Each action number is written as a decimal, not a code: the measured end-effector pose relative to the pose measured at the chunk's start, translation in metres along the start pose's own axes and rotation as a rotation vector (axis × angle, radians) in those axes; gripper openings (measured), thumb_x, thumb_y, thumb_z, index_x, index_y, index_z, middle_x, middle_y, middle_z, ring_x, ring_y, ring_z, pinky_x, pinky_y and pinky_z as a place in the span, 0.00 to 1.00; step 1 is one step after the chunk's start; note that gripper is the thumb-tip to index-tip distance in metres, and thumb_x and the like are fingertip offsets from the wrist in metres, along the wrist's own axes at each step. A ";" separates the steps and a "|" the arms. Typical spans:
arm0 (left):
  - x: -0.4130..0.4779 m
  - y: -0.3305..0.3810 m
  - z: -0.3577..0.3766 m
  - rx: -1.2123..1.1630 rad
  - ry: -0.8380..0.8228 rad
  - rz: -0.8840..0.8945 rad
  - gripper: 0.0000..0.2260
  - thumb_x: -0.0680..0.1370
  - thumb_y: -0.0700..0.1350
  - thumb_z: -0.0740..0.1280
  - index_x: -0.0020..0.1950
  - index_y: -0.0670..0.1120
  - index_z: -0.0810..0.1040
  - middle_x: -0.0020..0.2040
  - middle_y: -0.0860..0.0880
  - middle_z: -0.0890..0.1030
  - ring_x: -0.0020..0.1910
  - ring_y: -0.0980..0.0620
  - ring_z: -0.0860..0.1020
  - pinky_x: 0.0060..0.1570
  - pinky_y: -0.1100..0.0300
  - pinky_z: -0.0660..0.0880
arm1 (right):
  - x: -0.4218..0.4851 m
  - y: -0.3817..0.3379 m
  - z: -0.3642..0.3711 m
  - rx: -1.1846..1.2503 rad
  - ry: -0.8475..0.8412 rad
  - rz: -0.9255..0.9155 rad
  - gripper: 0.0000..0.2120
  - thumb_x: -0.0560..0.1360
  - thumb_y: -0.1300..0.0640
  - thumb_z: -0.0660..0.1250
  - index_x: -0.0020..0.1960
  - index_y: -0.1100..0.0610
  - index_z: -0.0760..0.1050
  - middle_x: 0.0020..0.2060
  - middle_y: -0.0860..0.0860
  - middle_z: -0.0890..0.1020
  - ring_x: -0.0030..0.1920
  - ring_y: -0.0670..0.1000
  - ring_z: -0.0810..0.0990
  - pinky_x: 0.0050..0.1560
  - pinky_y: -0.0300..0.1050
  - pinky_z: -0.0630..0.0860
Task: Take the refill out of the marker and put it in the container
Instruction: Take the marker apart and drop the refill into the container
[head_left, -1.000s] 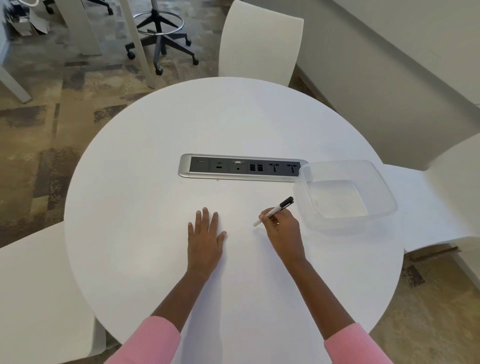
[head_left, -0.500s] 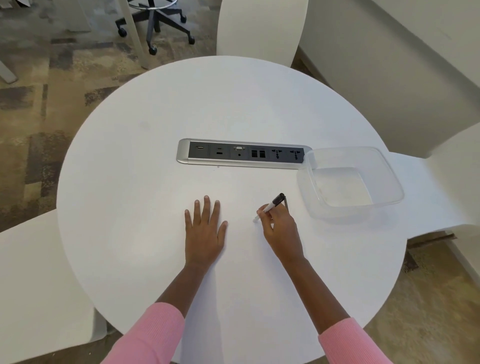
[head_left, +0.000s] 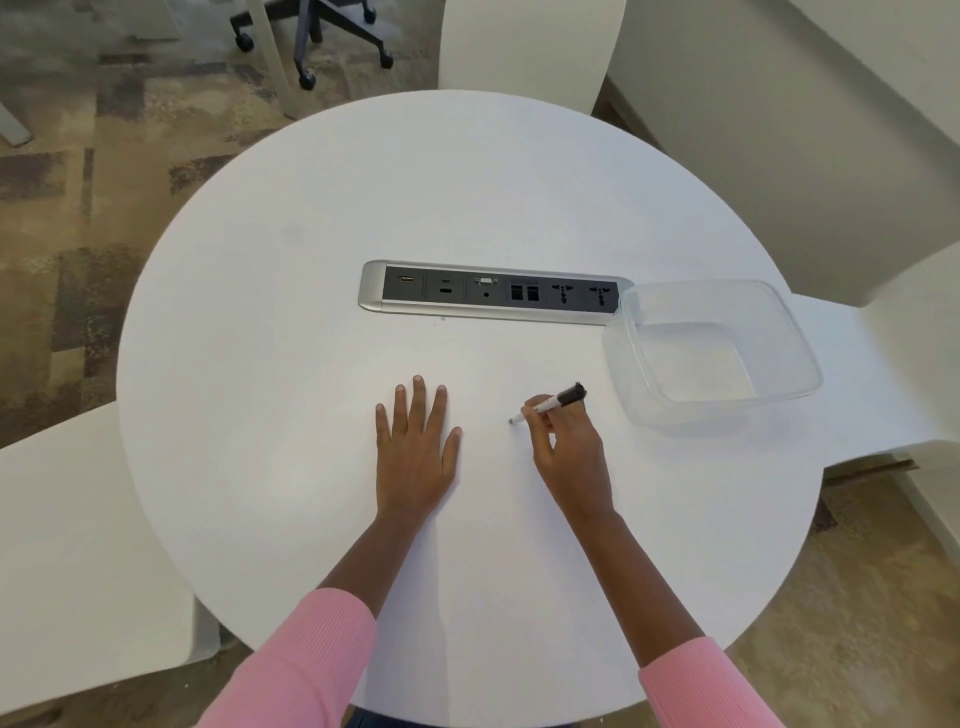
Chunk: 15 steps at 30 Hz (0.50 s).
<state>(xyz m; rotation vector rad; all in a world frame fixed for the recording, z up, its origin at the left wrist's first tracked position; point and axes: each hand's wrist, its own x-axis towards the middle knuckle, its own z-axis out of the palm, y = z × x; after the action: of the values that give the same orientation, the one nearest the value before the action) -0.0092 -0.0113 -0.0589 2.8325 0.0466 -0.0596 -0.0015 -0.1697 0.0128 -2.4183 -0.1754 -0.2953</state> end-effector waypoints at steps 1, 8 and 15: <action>0.000 0.000 0.001 0.000 -0.006 -0.001 0.24 0.80 0.50 0.54 0.75 0.46 0.55 0.76 0.41 0.54 0.75 0.39 0.53 0.72 0.42 0.47 | -0.001 0.000 0.001 0.009 -0.017 0.021 0.05 0.74 0.65 0.64 0.45 0.66 0.77 0.42 0.60 0.82 0.40 0.58 0.81 0.43 0.45 0.77; 0.001 0.000 0.000 -0.007 -0.005 -0.002 0.24 0.80 0.50 0.54 0.75 0.46 0.55 0.76 0.41 0.54 0.75 0.39 0.53 0.72 0.42 0.47 | 0.004 0.000 -0.007 0.151 0.070 0.159 0.05 0.76 0.63 0.63 0.46 0.64 0.77 0.44 0.58 0.81 0.38 0.50 0.76 0.37 0.29 0.70; 0.000 0.001 -0.001 -0.010 0.000 0.001 0.24 0.79 0.49 0.56 0.74 0.45 0.58 0.75 0.40 0.57 0.74 0.38 0.56 0.71 0.41 0.50 | 0.015 -0.012 -0.017 0.305 0.093 0.233 0.07 0.77 0.60 0.61 0.47 0.61 0.76 0.43 0.55 0.79 0.40 0.57 0.80 0.42 0.47 0.78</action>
<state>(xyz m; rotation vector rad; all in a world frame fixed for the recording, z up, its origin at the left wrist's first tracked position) -0.0088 -0.0116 -0.0576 2.8227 0.0457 -0.0594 0.0077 -0.1712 0.0364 -2.0926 0.0973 -0.2531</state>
